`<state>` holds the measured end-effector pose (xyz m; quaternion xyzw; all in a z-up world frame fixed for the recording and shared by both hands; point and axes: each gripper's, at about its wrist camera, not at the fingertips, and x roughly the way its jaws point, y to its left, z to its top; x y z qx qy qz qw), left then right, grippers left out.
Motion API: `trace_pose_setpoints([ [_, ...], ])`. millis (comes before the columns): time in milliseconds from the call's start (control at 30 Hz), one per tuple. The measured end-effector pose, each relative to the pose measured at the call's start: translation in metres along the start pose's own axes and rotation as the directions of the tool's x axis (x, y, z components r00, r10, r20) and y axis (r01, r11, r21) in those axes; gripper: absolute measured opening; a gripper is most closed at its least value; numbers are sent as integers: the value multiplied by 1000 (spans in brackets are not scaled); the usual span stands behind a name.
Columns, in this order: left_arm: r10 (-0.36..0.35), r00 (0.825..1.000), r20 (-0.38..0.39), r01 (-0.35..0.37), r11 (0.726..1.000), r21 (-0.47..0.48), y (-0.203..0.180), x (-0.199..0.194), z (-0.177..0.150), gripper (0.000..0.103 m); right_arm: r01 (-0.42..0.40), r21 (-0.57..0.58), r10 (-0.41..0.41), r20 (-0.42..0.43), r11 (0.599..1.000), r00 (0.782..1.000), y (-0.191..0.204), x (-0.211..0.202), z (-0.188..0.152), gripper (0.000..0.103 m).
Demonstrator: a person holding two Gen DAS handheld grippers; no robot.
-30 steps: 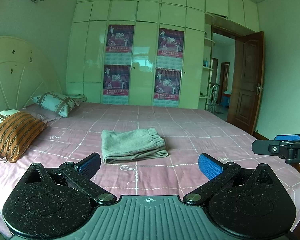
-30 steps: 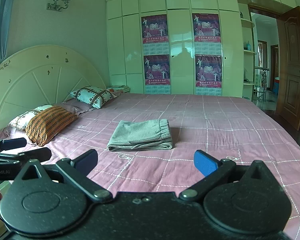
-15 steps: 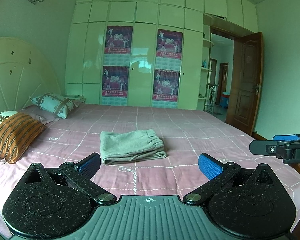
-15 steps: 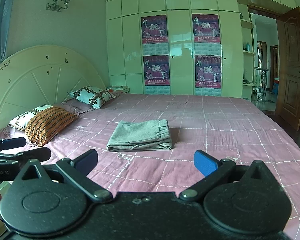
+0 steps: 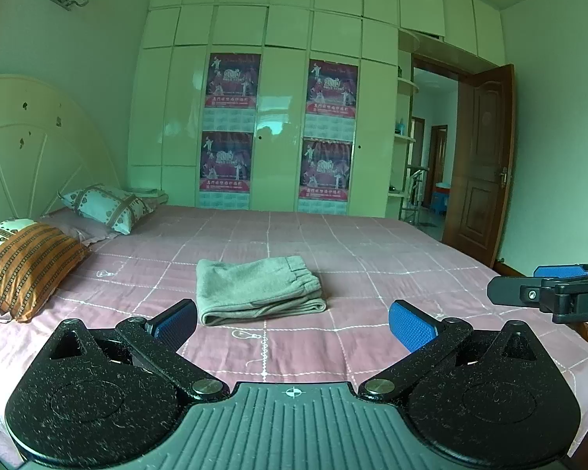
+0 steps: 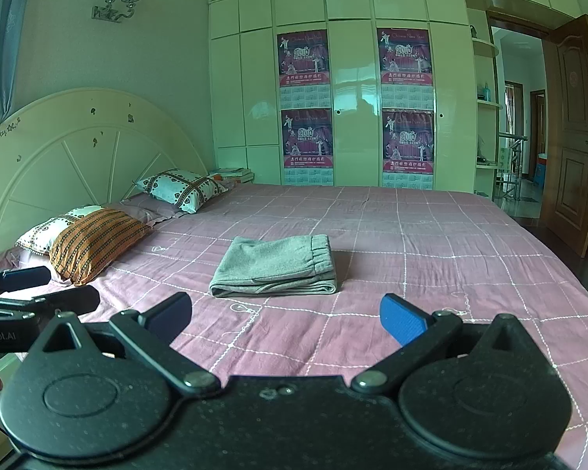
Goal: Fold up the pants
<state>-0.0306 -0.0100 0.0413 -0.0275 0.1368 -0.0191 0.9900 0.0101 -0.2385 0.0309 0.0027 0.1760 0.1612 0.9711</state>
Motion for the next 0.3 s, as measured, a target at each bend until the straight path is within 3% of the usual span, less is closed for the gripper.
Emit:
trace_pose_setpoints([
  [300, 11, 1000, 14, -11, 1000, -7, -1, -2, 1, 103, 1, -1, -1, -1, 1000, 1000, 0, 0, 0, 97],
])
